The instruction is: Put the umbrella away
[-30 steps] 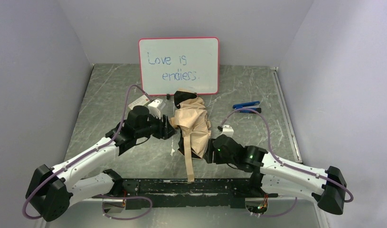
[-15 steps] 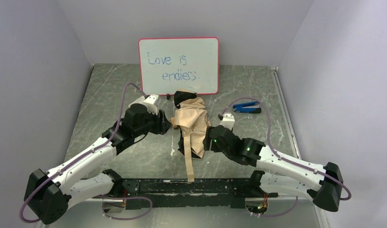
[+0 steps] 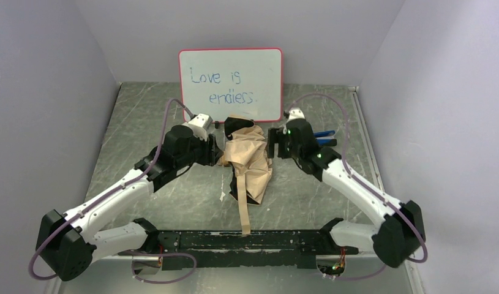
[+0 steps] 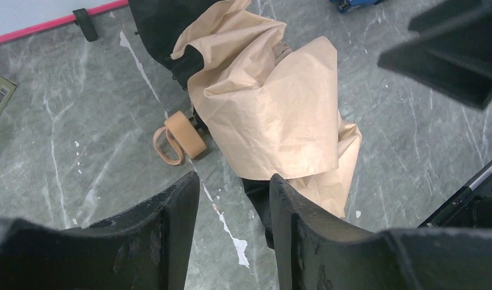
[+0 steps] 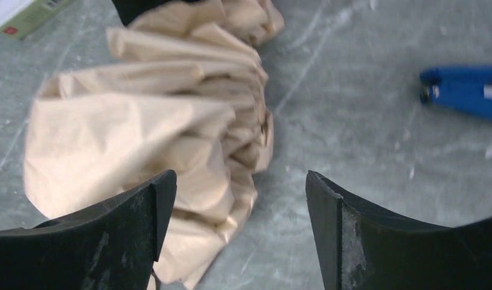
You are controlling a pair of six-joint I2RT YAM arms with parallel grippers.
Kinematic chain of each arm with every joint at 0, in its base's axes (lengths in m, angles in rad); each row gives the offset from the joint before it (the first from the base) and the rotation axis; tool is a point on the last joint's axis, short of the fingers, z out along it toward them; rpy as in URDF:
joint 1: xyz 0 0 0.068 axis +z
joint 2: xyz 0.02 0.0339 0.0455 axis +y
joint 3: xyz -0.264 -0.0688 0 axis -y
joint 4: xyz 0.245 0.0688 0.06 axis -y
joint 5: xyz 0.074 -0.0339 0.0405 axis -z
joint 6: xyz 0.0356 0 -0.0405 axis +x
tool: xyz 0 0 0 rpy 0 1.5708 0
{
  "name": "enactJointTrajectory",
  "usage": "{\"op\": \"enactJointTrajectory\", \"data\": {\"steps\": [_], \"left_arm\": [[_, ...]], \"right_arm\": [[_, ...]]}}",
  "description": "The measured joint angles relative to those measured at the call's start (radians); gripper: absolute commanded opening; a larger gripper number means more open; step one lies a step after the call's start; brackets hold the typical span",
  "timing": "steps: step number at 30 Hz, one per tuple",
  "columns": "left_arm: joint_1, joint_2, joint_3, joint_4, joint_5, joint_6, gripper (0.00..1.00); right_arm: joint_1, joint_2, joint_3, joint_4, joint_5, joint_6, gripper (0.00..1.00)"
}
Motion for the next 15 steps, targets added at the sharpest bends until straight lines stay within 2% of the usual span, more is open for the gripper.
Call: {"op": "enactJointTrajectory", "data": {"steps": [8, 11, 15], "left_arm": [[0.0, -0.013, 0.0, -0.019, 0.002, 0.007, 0.51], [0.0, -0.034, 0.0, -0.035, 0.004, 0.01, 0.51], [0.0, -0.06, -0.001, -0.052, 0.008, 0.011, 0.52]], "right_arm": [[-0.15, 0.254, 0.261, 0.076, -0.372, -0.268, 0.83], [-0.164, 0.367, 0.38, 0.077, -0.482, -0.377, 0.83], [-0.163, 0.47, 0.459, 0.044, -0.61, -0.534, 0.79]]}}
